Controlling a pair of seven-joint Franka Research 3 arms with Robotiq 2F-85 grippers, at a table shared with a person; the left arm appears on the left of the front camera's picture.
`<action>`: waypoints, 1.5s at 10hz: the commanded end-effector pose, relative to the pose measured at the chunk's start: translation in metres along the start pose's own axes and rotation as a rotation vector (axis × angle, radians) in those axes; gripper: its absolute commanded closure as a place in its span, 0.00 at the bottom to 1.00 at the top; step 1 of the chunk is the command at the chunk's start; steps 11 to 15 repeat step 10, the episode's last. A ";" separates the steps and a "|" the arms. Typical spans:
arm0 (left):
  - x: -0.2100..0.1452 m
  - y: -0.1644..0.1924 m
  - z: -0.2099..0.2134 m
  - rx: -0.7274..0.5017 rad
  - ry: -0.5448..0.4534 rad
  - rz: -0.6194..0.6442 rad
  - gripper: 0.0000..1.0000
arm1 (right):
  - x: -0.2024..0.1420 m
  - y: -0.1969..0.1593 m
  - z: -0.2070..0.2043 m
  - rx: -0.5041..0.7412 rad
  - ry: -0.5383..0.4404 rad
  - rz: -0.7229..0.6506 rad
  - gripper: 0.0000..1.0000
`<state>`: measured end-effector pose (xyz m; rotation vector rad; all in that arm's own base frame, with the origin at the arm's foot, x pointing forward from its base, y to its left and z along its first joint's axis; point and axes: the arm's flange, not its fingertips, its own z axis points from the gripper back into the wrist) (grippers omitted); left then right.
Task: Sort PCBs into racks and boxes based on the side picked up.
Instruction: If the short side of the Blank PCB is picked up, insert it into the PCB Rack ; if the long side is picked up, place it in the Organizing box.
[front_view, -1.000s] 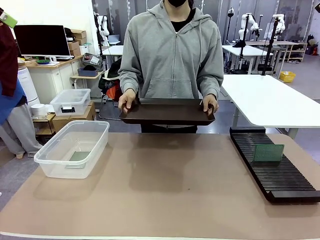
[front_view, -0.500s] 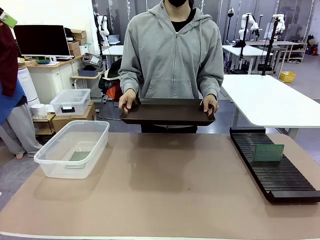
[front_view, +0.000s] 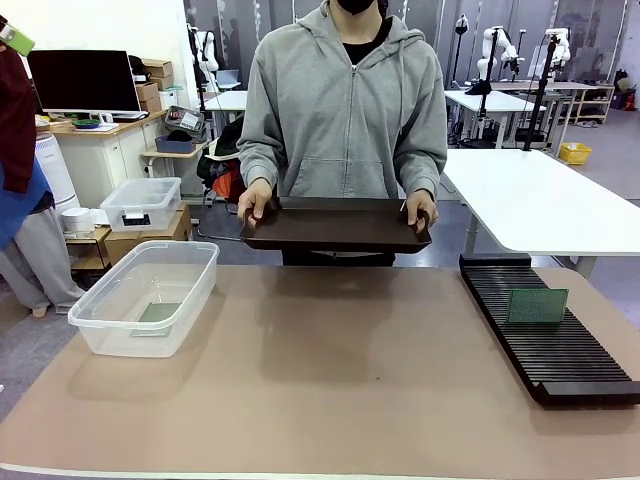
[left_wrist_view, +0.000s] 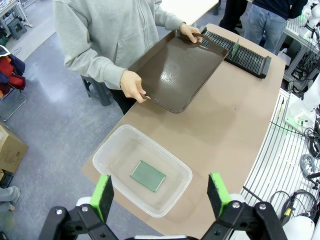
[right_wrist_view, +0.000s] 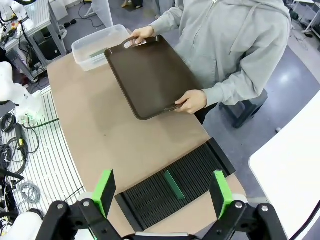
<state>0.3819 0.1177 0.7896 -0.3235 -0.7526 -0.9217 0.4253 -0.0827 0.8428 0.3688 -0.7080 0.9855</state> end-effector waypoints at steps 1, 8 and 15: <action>-0.002 -0.003 0.000 -0.005 -0.002 -0.003 0.00 | 0.001 0.001 0.000 -0.001 0.000 0.001 0.00; -0.002 -0.003 0.000 -0.005 -0.002 -0.003 0.00 | 0.001 0.001 0.000 -0.001 0.000 0.001 0.00; -0.002 -0.003 0.000 -0.005 -0.002 -0.003 0.00 | 0.001 0.001 0.000 -0.001 0.000 0.001 0.00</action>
